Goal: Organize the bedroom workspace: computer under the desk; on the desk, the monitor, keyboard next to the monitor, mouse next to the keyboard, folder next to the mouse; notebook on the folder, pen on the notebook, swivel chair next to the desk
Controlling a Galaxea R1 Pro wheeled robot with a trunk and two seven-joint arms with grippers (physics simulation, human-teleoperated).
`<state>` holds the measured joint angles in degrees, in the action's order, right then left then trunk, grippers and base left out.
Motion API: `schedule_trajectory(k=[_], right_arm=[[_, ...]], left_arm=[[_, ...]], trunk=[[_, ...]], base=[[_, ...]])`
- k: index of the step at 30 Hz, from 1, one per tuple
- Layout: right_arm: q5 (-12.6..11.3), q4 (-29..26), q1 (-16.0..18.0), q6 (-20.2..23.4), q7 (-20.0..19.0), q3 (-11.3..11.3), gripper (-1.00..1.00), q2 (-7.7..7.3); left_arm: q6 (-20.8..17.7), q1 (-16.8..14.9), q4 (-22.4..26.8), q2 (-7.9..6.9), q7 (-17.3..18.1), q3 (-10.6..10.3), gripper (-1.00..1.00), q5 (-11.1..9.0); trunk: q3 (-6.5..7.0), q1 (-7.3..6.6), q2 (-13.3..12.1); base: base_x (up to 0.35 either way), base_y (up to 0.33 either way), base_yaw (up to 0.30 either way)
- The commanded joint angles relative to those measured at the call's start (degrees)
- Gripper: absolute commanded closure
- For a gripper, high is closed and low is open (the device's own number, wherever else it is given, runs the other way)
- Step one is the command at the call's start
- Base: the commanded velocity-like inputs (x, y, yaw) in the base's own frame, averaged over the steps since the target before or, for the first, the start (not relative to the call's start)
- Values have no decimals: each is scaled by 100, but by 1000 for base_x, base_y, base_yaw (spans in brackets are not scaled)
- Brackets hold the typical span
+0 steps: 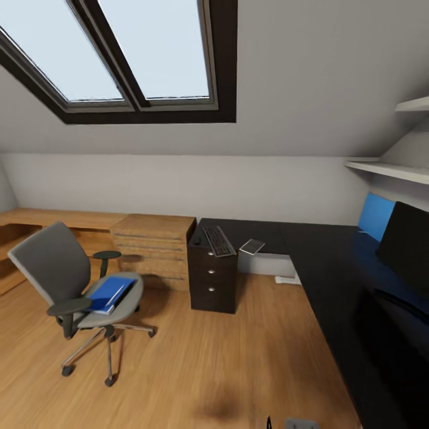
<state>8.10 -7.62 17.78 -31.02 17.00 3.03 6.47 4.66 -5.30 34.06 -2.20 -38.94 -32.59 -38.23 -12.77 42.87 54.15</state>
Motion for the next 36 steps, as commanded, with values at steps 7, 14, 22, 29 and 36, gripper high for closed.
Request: schedule_trajectory(k=[7, 14, 22, 29, 36], right_arm=[[60, 8, 6, -10, 32, 31, -100, 3], [60, 9, 6, -10, 32, 31, -100, 3], [59, 7, 6, -10, 29, 31, -100, 3], [60, 6, 6, -18, 28, 31, -100, 3], [55, 8, 6, -19, 24, 31, -100, 3]], left_arm=[[52, -3, 5, -9, -18, -46, -100, -69], [53, -5, 5, -9, -14, -46, -100, -63], [53, -6, 5, -9, 263, -46, -100, -62], [53, -4, 5, -9, 282, -37, -100, -62], [53, -6, 5, -14, 283, -37, -100, -62]], trunk=[[12, 4, 5], [13, 4, 5], [13, 4, 5], [13, 4, 5], [11, 4, 5]], base=[[310, 166, -172], [297, 218, -24], [311, 127, -3], [325, 8, -189], [325, 90, -240]])
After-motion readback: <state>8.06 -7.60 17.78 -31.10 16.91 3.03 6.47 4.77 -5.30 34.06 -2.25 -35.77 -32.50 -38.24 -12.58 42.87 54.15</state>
